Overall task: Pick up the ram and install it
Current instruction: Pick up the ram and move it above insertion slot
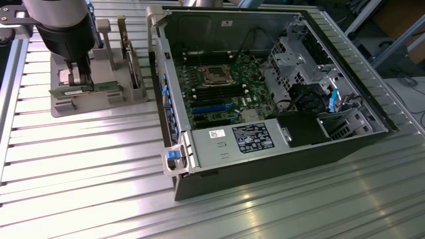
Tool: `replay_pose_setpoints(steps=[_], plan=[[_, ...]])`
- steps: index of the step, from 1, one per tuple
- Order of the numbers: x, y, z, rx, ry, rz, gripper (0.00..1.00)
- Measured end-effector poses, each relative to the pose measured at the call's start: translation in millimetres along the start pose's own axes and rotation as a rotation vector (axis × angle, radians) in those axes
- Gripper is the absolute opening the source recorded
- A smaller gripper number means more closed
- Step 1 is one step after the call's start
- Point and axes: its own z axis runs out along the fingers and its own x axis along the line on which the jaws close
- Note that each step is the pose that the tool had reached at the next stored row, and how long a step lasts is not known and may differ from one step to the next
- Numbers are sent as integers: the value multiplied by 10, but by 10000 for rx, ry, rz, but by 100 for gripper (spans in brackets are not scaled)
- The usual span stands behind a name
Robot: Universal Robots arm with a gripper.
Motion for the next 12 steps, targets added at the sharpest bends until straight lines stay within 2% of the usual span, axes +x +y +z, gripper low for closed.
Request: replay_pose_setpoints(steps=[12], plan=[[-1,3,-56,0,0,0,13]])
